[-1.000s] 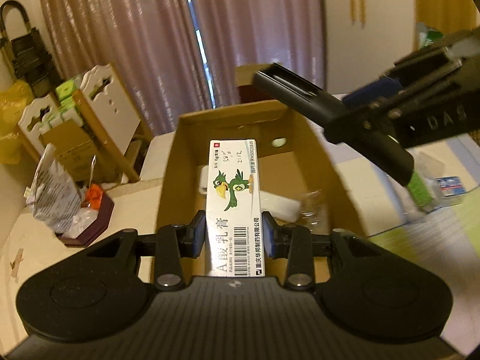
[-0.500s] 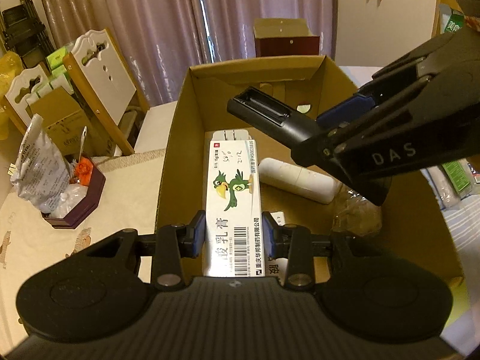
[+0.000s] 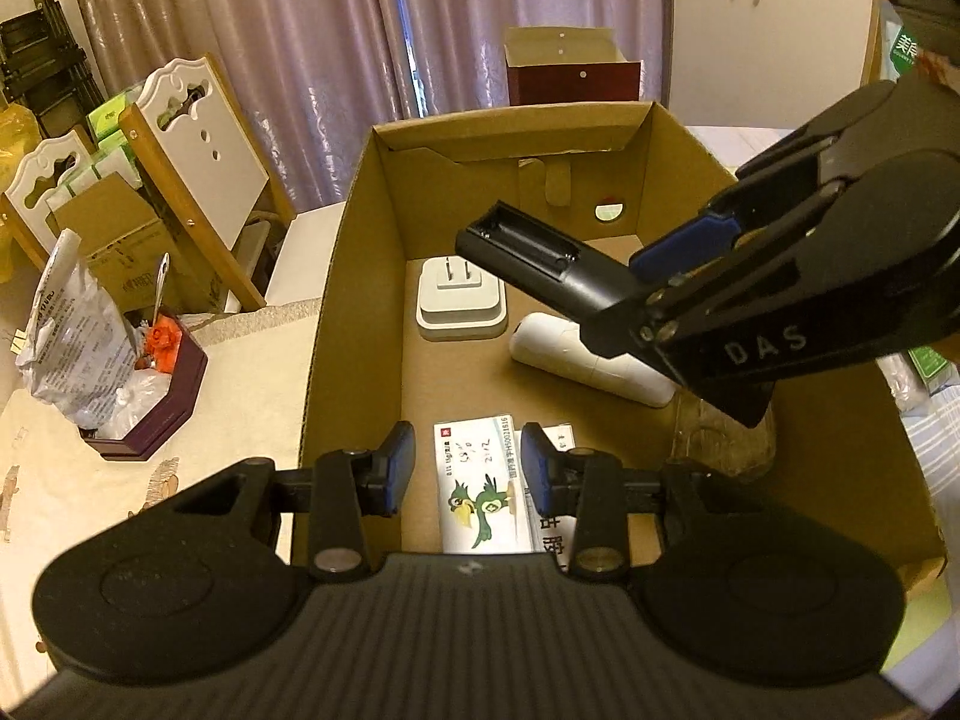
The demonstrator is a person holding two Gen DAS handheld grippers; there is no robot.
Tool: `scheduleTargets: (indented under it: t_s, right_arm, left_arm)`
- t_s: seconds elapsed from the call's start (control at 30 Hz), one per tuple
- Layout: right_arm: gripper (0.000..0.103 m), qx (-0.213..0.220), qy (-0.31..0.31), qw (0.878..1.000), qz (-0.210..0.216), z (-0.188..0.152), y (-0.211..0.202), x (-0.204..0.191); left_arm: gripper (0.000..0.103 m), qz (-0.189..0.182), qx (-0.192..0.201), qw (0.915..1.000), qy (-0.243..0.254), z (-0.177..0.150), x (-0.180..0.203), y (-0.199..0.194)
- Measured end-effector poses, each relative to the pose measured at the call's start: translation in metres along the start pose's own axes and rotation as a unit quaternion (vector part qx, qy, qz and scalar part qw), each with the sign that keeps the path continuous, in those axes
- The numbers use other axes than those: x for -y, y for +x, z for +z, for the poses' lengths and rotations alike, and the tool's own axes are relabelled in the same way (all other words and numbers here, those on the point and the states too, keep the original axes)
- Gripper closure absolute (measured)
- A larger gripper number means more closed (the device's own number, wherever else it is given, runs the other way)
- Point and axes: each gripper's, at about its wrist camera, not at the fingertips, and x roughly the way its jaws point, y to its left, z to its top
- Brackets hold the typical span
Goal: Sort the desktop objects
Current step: 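Open the left tool to drop the ointment box while the right tool drops the remote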
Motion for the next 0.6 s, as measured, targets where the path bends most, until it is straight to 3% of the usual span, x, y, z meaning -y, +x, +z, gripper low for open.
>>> scheduleTargets:
  t_s: [0.6]
  right_arm:
    - [0.065,-0.002,0.002,1.0,0.008,-0.005,0.008,-0.005]
  left_arm:
    - [0.07,0.008,-0.003,0.9999,-0.006,-0.008,-0.001,-0.011]
